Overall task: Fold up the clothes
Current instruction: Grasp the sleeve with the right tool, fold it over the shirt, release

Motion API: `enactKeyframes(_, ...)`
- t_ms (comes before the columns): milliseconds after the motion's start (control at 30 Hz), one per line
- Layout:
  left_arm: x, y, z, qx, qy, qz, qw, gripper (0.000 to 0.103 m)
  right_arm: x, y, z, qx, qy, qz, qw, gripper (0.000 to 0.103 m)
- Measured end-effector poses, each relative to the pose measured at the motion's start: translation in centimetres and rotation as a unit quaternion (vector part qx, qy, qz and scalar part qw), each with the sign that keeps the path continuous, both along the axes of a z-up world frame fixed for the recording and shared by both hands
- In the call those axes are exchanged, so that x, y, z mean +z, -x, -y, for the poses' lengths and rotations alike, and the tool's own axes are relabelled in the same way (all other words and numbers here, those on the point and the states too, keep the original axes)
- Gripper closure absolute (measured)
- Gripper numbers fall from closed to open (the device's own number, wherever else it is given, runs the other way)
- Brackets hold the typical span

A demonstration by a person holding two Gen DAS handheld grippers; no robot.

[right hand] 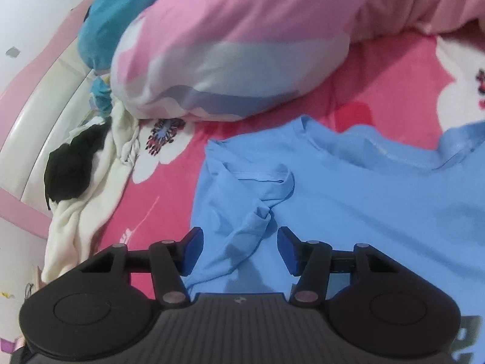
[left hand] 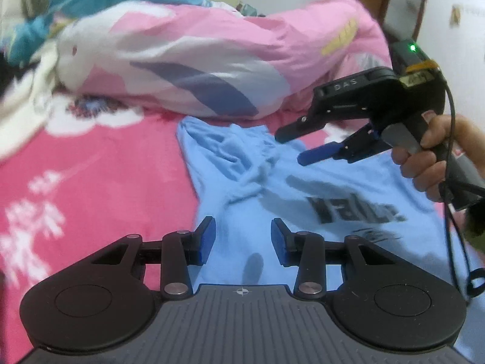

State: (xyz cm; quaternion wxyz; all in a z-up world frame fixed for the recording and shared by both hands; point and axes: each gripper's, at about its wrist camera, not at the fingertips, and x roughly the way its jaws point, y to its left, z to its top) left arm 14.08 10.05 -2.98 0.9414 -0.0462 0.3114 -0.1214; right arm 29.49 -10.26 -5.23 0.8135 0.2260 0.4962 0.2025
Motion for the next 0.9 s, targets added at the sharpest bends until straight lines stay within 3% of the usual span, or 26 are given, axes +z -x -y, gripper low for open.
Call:
enactKeyframes(67, -0.8, -1.0, 0.4, 0.012, -0.032, 0.006, 0.9994, 0.063, -1.1, -0.7, -0.4, -0.011, -0.008, -0.010, 1.000, 0.051)
enactKeyframes(133, -1.8, -1.6, 0.6, 0.019, -0.047, -0.002, 0.9987, 0.063, -2.1, -1.2, -0.7, -0.016, -0.010, -0.018, 1.000, 0.073)
enactKeyframes(167, -2.4, -1.6, 0.5, 0.019, -0.044, -0.008, 0.9988, 0.064, -2.3, -1.4, -0.8, -0.019, -0.009, -0.017, 1.000, 0.093)
enactKeyframes(200, -2.7, -1.4, 0.4, 0.016, -0.041, -0.008, 0.9990, 0.064, -2.3, -1.4, -1.0, -0.021, -0.006, -0.011, 1.000, 0.097)
enactKeyframes(333, -3.0, -0.9, 0.3, 0.008, -0.034, 0.001, 0.9994, 0.064, 0.2, -0.7, -2.4, 0.003, 0.004, 0.057, 0.998, 0.099)
enactKeyframes(500, -3.0, -0.7, 0.4, 0.008, -0.032, 0.008, 0.9994, 0.064, 4.1, -0.4, -7.2, 0.081, -0.006, 0.139, 0.987, 0.099)
enactKeyframes(600, -3.1, -0.6, -0.2, 0.015, -0.012, 0.004, 0.9998, 0.064, 5.7, -0.3, -11.9, 0.162, 0.002, 0.180, 0.970, 0.099)
enactKeyframes(700, -3.2, -0.8, -0.8, 0.021, 0.010, -0.003, 0.9997, 0.064, 5.8, -0.1, -17.3, 0.260, 0.029, 0.206, 0.943, 0.099)
enactKeyframes(833, -3.3, -0.8, -1.2, 0.024, 0.027, -0.008, 0.9993, 0.064, 2.9, -0.4, -23.0, 0.387, 0.086, 0.209, 0.894, 0.099)
enactKeyframes(900, -3.3, -0.9, -1.2, 0.023, 0.027, -0.009, 0.9993, 0.064, 1.1, -0.9, -24.8, 0.424, 0.101, 0.193, 0.879, 0.098)
